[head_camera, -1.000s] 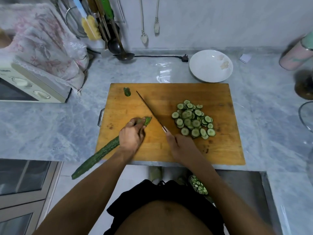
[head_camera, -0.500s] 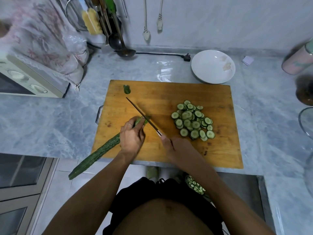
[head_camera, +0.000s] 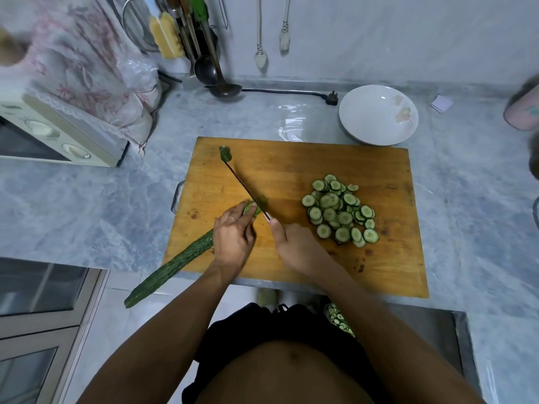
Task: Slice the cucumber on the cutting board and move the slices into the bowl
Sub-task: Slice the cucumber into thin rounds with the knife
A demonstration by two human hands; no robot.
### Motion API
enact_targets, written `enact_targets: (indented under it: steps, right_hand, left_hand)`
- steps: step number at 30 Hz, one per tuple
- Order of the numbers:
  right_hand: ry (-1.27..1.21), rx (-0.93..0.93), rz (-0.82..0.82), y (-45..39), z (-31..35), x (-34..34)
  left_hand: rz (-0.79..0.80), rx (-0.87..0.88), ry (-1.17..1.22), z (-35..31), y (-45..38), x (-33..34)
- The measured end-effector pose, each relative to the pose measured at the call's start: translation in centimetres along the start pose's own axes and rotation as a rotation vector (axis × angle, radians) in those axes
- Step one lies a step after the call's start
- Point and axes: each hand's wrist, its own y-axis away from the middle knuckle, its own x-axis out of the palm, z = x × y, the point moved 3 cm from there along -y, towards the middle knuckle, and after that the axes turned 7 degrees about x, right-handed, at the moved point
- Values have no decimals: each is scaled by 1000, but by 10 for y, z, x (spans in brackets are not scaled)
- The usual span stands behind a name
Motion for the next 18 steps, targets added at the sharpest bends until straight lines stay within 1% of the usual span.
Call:
enact_targets:
  steps: [4, 6, 10, 12, 14, 18]
  right_hand:
    - [-6, -40, -70, -1, -8, 8]
    - [-6, -55, -73, -1, -12, 8]
    - [-16, -65, -77, 10, -24, -11]
    - [-51, -76, -84, 20, -33, -24]
    - [-101, -87, -104, 27, -38, -38]
    - [-133, -72, -164, 23, -41, -57]
  left_hand:
    - [-7, -13, 46, -1, 0, -2]
    - [-7, -47, 92, -2, -1, -4]
    - [12, -157, 264, -2, -11, -17]
    - [22, -156, 302, -6, -22, -26]
    - [71, -147, 286, -11, -41, -28]
    - [305, -300, 173, -24, -87, -11]
